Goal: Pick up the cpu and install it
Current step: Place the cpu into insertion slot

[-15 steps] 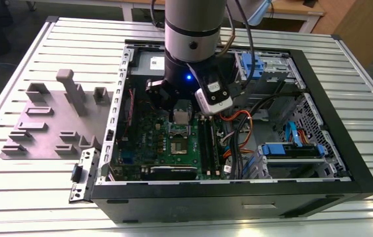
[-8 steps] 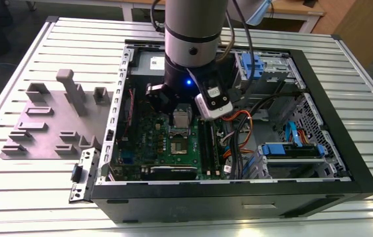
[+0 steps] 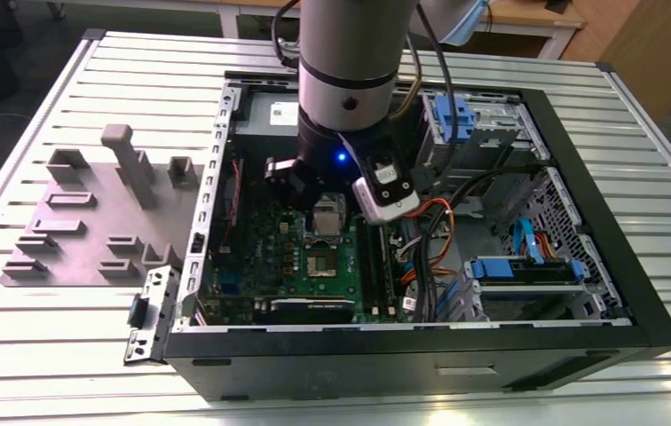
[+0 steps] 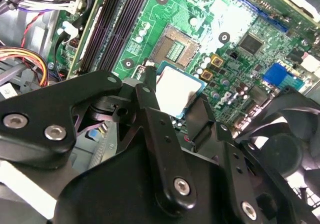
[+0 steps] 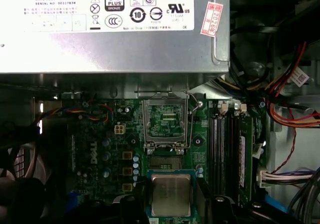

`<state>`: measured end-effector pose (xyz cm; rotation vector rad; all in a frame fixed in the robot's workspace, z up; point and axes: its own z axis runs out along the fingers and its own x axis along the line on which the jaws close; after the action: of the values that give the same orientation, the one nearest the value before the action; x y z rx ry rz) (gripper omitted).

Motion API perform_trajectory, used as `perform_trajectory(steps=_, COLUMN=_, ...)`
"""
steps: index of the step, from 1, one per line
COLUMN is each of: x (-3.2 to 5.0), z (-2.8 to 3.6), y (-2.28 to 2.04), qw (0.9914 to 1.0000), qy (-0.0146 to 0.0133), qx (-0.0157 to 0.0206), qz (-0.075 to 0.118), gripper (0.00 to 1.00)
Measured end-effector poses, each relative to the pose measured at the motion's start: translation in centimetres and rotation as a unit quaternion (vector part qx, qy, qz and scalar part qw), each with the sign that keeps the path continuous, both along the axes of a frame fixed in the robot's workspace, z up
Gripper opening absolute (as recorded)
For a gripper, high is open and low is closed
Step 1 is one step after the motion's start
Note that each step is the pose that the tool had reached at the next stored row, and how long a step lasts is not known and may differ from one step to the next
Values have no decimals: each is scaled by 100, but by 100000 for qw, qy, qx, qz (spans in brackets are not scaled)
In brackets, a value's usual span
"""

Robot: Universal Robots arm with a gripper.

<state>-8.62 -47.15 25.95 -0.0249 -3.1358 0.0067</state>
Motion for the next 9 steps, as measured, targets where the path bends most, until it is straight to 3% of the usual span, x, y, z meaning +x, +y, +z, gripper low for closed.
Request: perform_trajectory(steps=9, x=1, z=-8, y=-1, qw=100000, qy=-13, qx=19, qz=153, gripper=47)
